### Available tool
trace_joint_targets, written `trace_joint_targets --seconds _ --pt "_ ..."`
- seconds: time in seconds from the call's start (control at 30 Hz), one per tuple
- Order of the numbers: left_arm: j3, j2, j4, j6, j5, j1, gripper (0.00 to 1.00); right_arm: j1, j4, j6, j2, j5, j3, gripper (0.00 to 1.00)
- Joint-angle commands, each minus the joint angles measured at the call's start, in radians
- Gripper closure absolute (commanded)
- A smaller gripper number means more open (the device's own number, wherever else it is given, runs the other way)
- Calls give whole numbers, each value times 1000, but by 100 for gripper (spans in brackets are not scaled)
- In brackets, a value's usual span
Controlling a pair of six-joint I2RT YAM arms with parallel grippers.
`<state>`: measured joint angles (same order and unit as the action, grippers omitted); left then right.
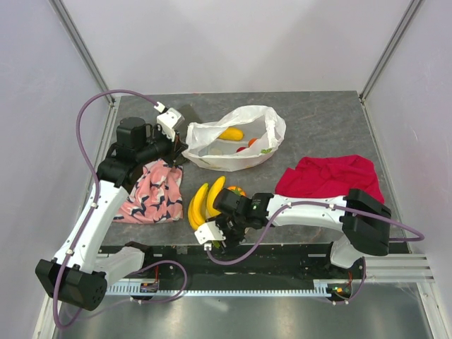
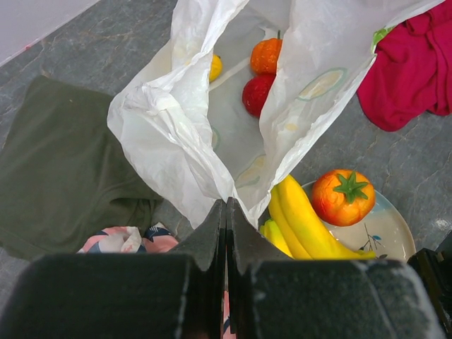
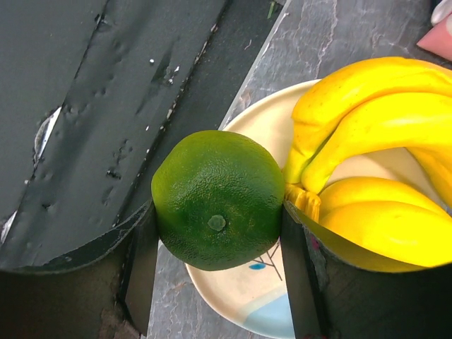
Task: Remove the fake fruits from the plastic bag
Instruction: Place the fake fruit on the plate, then adjust the plastic bag at the center of the board.
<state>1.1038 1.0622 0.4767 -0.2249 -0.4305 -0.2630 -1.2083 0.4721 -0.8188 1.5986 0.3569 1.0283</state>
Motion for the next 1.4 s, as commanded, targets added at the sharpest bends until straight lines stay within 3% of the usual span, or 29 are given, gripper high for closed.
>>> trace_joint_targets --seconds 0.0,0.27,0.43,0.5,0.8,1.03,1.23,1.33,1.37 --pt "1 -16 -26 9 -39 8 99 -8 -47 30 17 -57 10 50" --pt "-4 -16 -30 18 -65 8 98 -11 -43 73 9 -137 -2 39" --pt "1 -24 -30 18 -73 8 98 -10 0 73 -22 -119 12 21" --pt "-1 -27 -30 18 -74 8 98 -10 38 67 -38 -85 30 2" --pt "-5 -24 -33 7 -88 8 98 -10 270 64 -127 -30 180 2" --pt "22 -4 -104 51 -41 8 98 16 327 104 -253 -143 286 2" --pt "171 90 -125 90 -91 7 98 312 103 355 -214 -191 418 2" --pt "166 107 -115 64 -102 4 98 479 60 397 -116 -124 492 2" --pt "163 110 -109 62 -100 2 98 554 56 411 -58 -60 531 9"
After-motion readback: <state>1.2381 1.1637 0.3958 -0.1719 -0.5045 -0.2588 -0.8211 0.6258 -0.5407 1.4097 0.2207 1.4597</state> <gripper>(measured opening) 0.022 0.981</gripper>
